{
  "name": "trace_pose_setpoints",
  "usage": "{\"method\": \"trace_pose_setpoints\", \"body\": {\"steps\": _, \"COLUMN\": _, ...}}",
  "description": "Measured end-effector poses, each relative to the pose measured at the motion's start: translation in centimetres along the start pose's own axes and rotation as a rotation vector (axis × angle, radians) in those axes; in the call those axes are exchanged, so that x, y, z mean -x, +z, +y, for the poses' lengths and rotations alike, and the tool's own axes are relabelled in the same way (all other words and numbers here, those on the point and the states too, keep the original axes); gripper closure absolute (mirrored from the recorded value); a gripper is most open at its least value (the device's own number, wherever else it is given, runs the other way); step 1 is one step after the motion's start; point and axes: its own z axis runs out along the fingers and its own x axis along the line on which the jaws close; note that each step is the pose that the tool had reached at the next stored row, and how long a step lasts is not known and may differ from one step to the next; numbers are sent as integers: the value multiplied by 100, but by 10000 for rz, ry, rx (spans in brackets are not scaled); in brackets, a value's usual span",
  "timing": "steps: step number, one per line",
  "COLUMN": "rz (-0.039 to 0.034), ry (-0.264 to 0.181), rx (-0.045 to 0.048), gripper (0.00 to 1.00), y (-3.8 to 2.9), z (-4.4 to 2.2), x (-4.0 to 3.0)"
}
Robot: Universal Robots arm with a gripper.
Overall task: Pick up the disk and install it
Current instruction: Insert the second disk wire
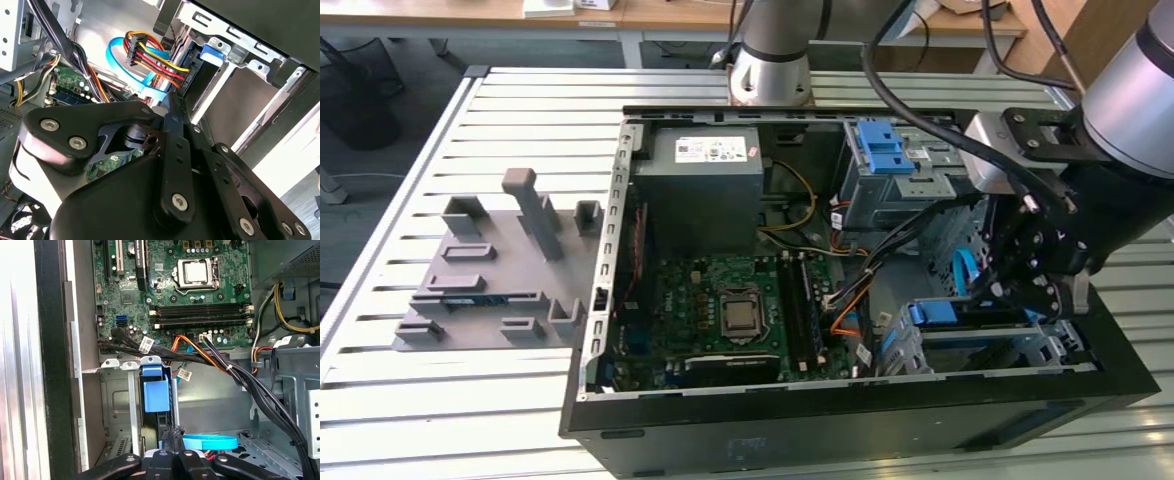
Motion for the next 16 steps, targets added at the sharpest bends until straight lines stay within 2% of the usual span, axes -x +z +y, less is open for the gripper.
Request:
{"method": "trace_pose_setpoints", "body": {"steps": 9, "rz": 0, "ry": 0, "rx": 2, "gripper": 89, "y": -76, "z": 1, "x": 4}}
{"method": "trace_pose_setpoints", "body": {"steps": 16, "rz": 1, "ry": 0, "rx": 2, "gripper": 89, "y": -85, "z": 1, "x": 5}}
